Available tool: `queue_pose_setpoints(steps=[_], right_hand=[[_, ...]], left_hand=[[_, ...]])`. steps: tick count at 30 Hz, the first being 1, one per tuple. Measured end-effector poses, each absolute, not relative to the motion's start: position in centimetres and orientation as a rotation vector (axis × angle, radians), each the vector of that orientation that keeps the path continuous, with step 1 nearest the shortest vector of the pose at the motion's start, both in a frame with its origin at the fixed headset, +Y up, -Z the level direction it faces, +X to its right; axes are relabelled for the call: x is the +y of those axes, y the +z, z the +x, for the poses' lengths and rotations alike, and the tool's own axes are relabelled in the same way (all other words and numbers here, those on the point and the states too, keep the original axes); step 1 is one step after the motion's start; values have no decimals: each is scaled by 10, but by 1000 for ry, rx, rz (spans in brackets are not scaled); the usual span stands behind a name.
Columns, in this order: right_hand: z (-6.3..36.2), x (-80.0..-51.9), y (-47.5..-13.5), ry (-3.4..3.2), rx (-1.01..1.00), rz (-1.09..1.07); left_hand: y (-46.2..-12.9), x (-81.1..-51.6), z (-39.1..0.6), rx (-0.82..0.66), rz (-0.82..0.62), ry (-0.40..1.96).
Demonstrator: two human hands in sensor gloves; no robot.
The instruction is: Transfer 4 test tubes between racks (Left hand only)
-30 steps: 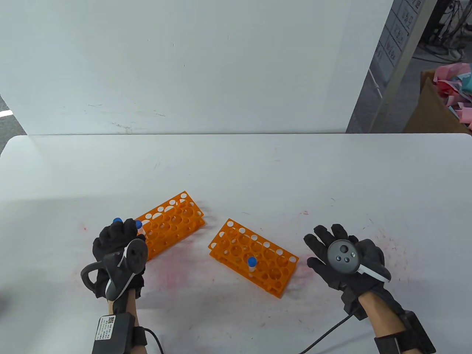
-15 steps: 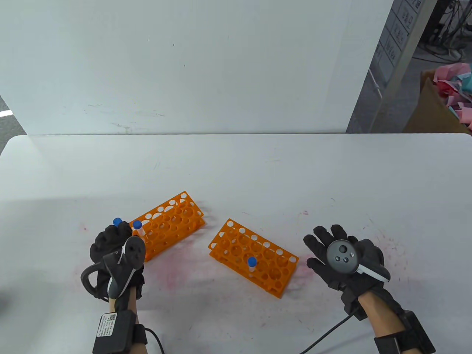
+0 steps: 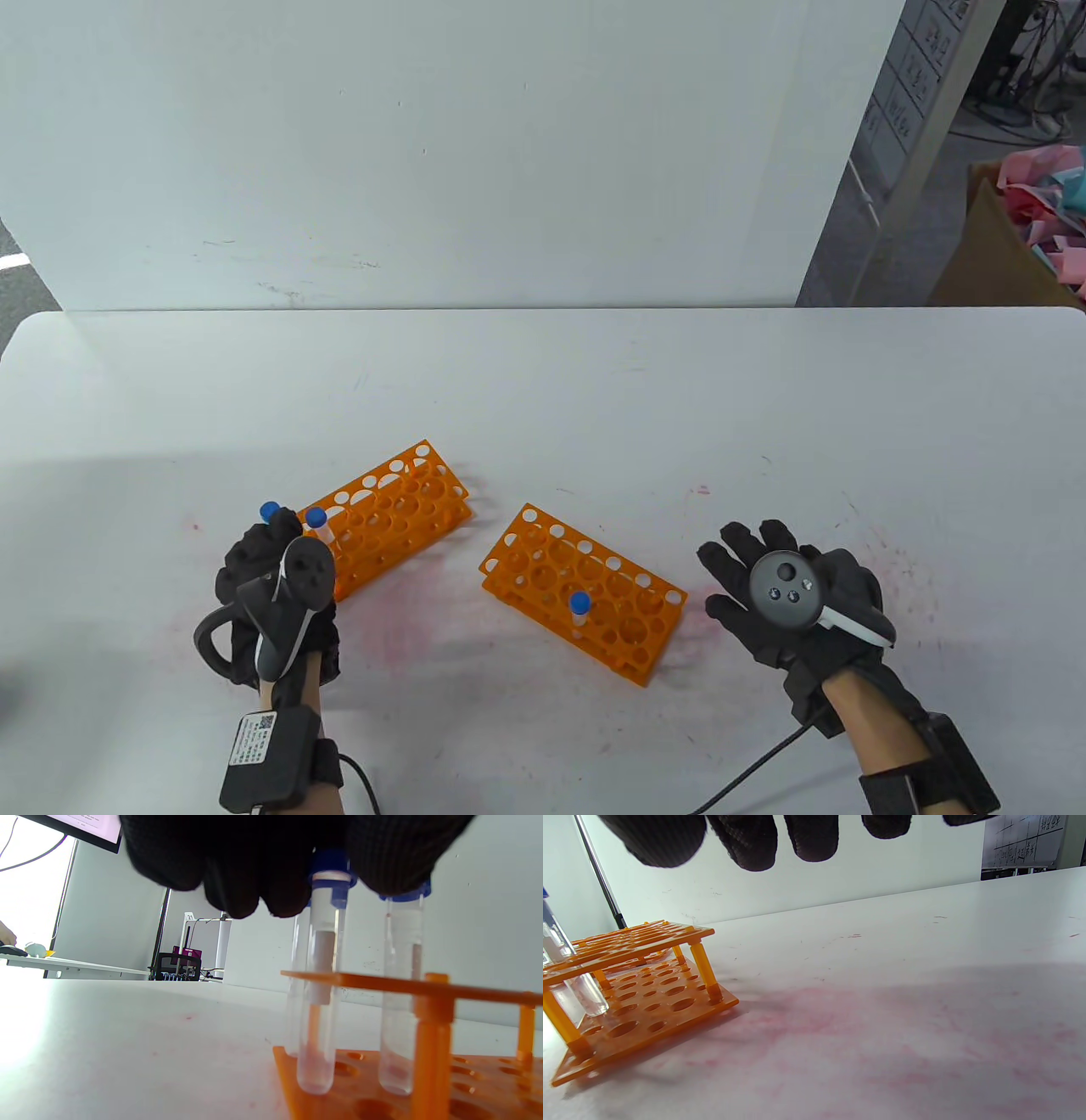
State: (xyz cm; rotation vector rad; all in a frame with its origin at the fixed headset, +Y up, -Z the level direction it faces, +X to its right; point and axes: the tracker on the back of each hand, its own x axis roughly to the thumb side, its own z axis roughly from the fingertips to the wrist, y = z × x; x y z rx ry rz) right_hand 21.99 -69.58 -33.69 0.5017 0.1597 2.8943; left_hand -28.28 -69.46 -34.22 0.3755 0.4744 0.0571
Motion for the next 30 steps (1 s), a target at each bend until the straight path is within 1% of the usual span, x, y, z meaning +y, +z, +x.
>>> queue_pose_setpoints(steps=[7, 14, 30], right_hand=[[219, -696, -337, 2889, 175, 496], [219, -697, -337, 2890, 176, 502], [221, -696, -335, 2887, 133, 499]], left_hand=[[-344, -693, -280, 463, 385, 29], [-343, -690, -282, 459, 394, 74], [-322, -658, -278, 406, 565, 88]])
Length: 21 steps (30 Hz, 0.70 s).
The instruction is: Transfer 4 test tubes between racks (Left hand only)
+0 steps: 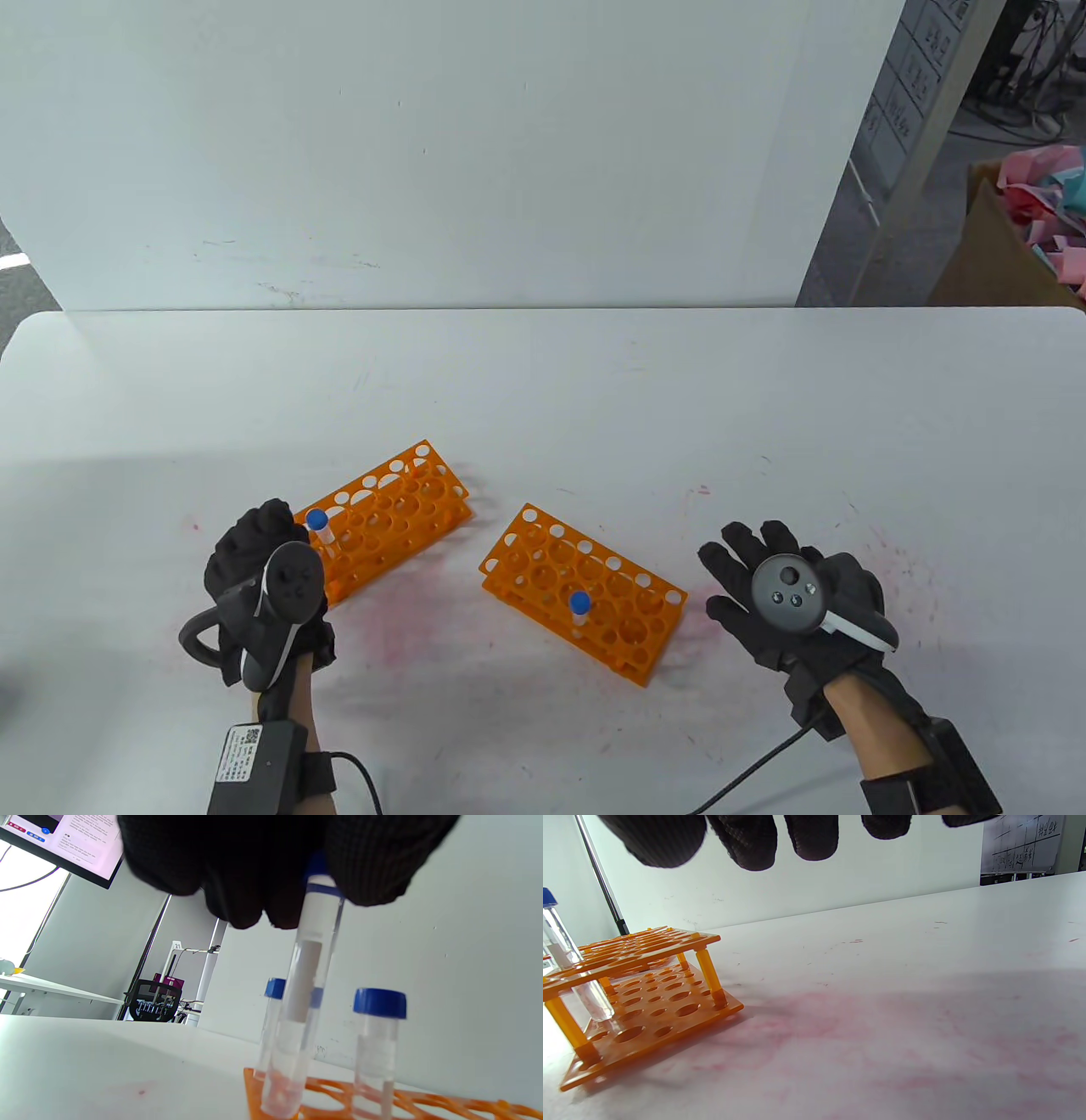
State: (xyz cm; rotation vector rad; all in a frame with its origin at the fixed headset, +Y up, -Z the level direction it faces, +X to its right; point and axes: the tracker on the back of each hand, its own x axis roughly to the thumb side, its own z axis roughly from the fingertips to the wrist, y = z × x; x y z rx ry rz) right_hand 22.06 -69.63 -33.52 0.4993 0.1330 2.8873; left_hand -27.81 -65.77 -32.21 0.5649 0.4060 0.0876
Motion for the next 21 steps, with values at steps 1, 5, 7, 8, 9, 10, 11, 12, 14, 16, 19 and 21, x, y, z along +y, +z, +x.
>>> queue_pose_setpoints(steps=[1, 5, 7, 8, 9, 10, 11, 12, 14, 16, 19, 21], right_hand=[[220, -696, -335, 2886, 135, 499], [220, -697, -336, 2888, 144, 502], [220, -697, -336, 2883, 144, 497], [221, -697, -336, 2882, 143, 495], [221, -697, -336, 2882, 143, 495], [221, -697, -336, 2884, 143, 496], [220, -697, -336, 2885, 143, 496], [220, -697, -336, 2885, 144, 496], [221, -697, -336, 2882, 138, 496], [222, -697, -336, 2884, 136, 494], [222, -697, -336, 2880, 139, 489], [223, -697, -336, 2879, 139, 488]], left_hand=[[-321, -655, -277, 397, 571, 71], [-319, -650, -274, 388, 593, 184], [-317, -650, -271, 378, 593, 184], [-316, -650, -267, 368, 577, 146], [-315, -651, -265, 360, 572, 126], [-313, -652, -261, 342, 566, 103], [-311, -653, -256, 327, 559, 95], [-310, -653, -253, 317, 556, 96], [-307, -652, -245, 289, 558, 98], [-305, -650, -235, 248, 566, 89], [-303, -648, -222, 195, 575, 63], [-303, -648, -215, 165, 573, 55]])
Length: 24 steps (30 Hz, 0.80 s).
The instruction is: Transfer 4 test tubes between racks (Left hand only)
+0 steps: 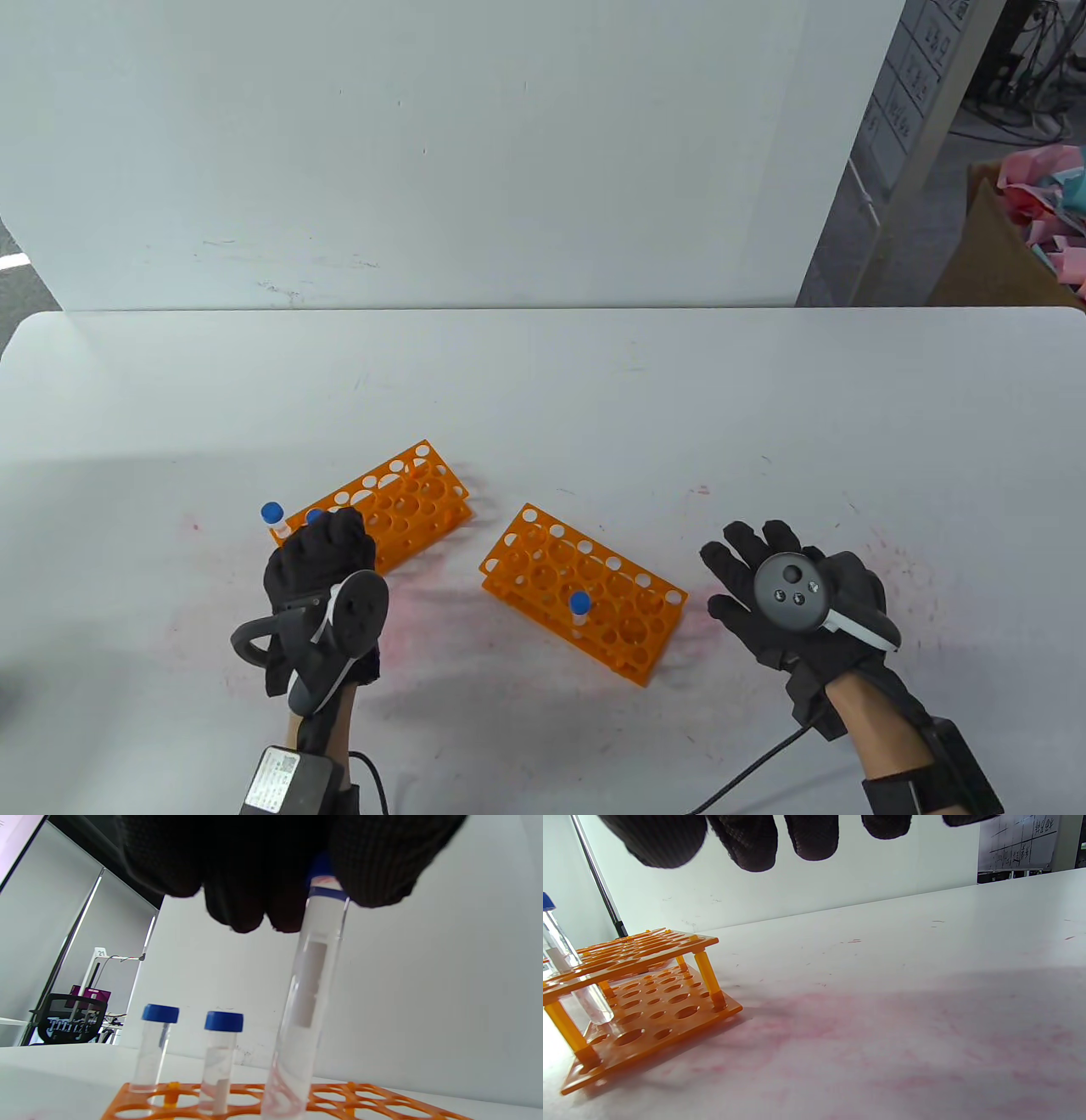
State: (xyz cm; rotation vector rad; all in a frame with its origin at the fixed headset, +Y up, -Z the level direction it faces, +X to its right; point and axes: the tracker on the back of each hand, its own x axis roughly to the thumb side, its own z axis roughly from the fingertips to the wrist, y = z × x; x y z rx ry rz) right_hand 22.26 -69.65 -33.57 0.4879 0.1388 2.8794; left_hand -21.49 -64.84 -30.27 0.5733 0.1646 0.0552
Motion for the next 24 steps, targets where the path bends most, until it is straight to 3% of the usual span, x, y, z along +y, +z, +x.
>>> queue_pose_setpoints(steps=[13, 24], right_hand=[[223, -697, -336, 2883, 150, 478], [224, -696, -337, 2882, 158, 472]], left_hand=[[-303, -658, -165, -31, 542, 12], [-299, -661, -127, -178, 491, 156]])
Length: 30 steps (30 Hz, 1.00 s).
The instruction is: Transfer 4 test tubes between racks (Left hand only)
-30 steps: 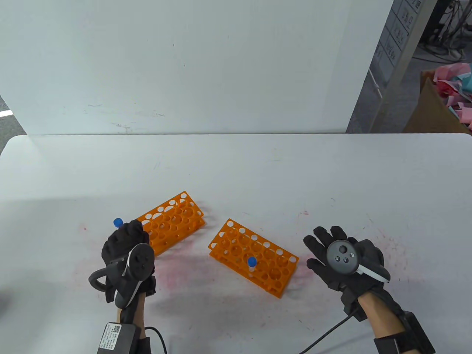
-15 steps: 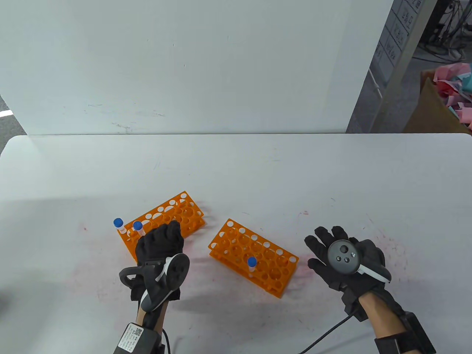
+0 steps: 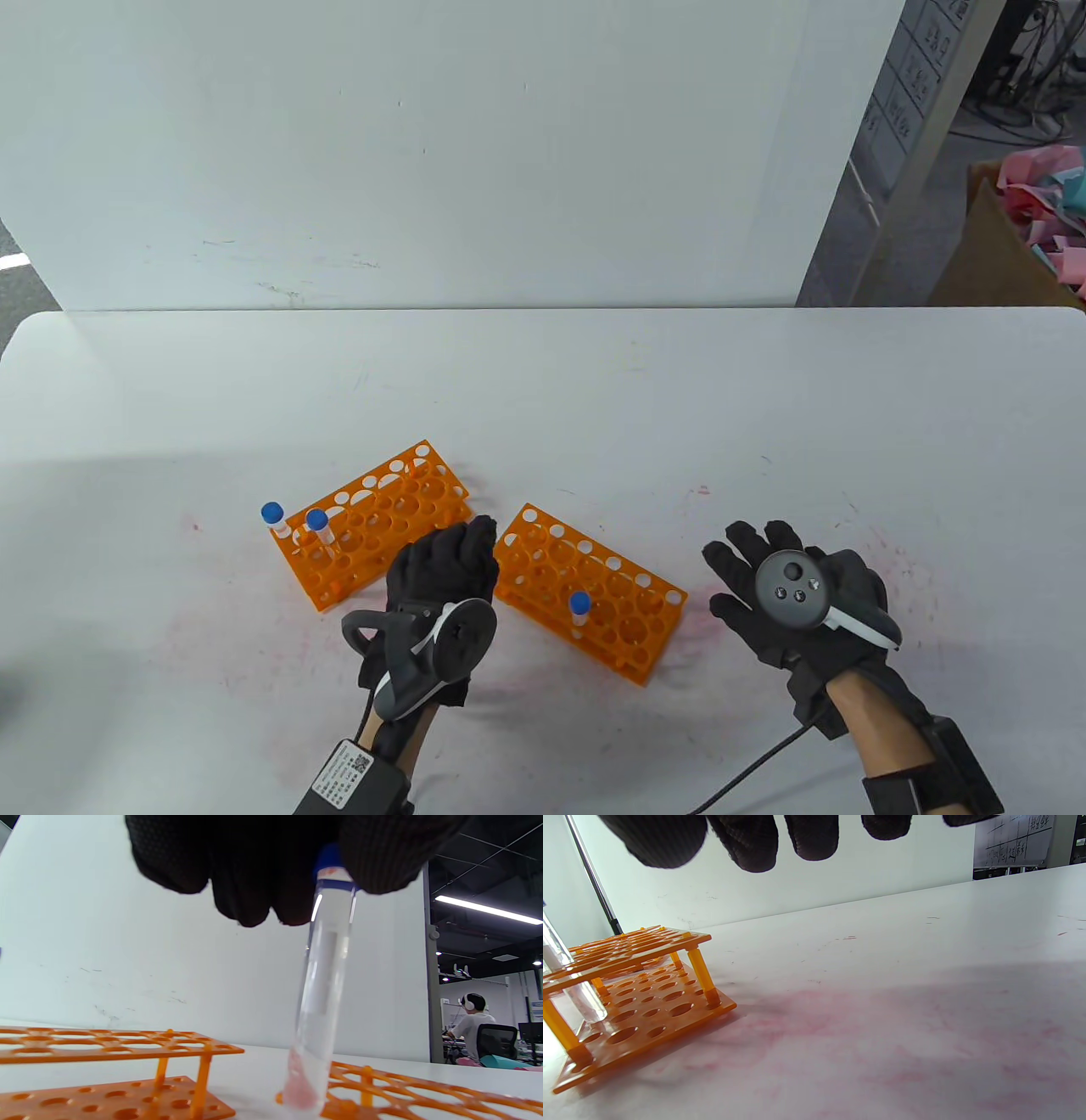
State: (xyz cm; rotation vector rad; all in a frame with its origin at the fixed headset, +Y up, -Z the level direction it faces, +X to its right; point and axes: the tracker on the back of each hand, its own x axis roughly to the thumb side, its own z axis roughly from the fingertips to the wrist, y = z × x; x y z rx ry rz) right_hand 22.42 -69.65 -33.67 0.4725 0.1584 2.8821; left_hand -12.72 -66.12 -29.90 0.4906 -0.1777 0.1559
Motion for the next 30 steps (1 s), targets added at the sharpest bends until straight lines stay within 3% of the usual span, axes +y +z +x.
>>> queue_pose_setpoints(steps=[18, 30], right_hand=[[226, -697, -338, 2883, 171, 465], [226, -697, -338, 2885, 180, 464]], left_hand=[[-298, -668, -102, -279, 430, 375], [-306, -690, -91, -328, 325, 267]])
